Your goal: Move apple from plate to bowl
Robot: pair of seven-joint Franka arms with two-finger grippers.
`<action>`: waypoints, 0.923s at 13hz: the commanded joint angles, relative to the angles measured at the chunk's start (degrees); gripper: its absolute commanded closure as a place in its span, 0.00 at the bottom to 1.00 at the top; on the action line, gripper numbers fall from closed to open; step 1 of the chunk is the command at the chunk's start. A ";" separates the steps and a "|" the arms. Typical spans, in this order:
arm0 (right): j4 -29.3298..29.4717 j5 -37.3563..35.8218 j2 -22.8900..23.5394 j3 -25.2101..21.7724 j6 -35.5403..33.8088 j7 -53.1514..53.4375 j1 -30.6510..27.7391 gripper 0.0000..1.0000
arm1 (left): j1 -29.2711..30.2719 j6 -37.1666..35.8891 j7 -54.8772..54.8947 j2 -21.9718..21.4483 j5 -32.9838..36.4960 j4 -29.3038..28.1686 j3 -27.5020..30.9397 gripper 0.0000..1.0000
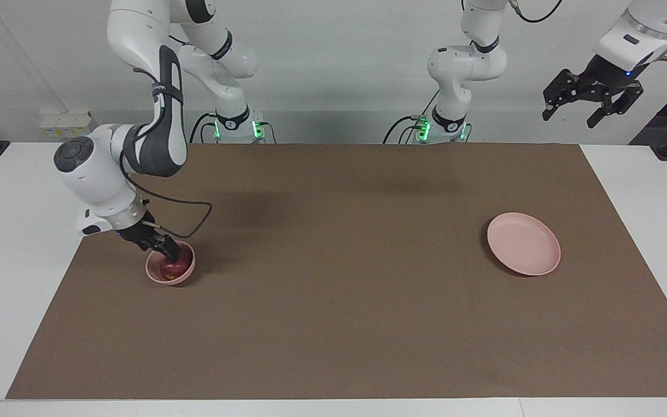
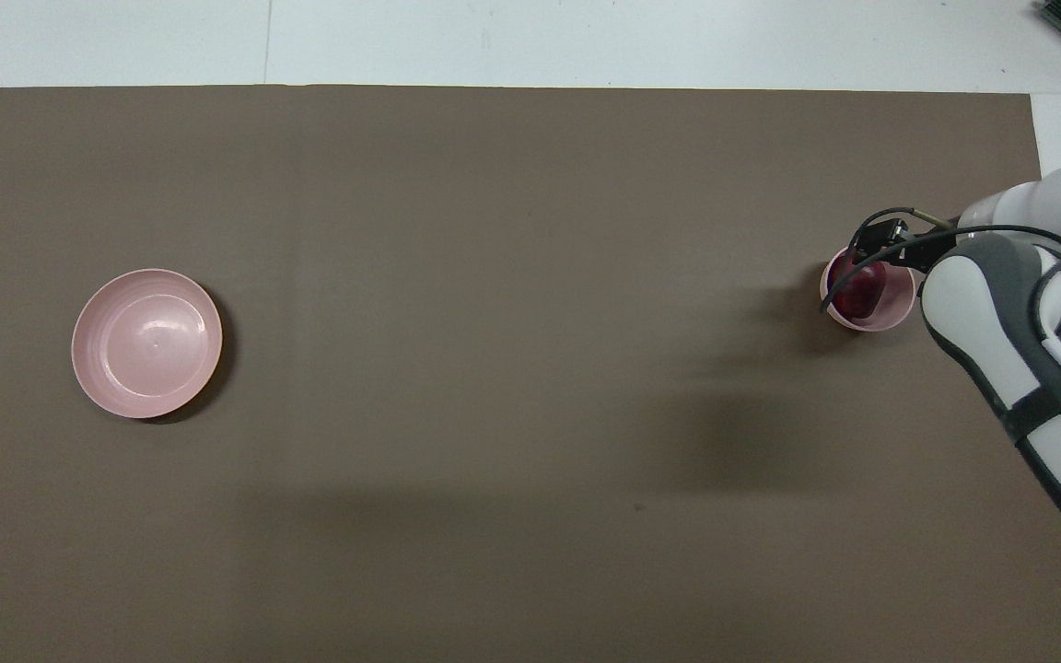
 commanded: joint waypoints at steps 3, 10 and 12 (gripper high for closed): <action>3.53 -2.87 -6.05 0.79 -10.47 -3.54 -0.35 0.00 | -1.54 0.65 -1.50 -1.60 4.29 -1.77 0.19 0.00; 7.03 -1.82 -14.24 0.61 -25.31 -3.27 -0.17 0.00 | -0.75 0.57 -1.76 -1.60 3.68 -1.77 0.54 0.00; 6.79 -1.91 -14.42 0.70 -25.87 -3.27 -0.17 0.00 | -0.75 0.57 -1.85 -1.60 3.68 -1.77 0.45 0.00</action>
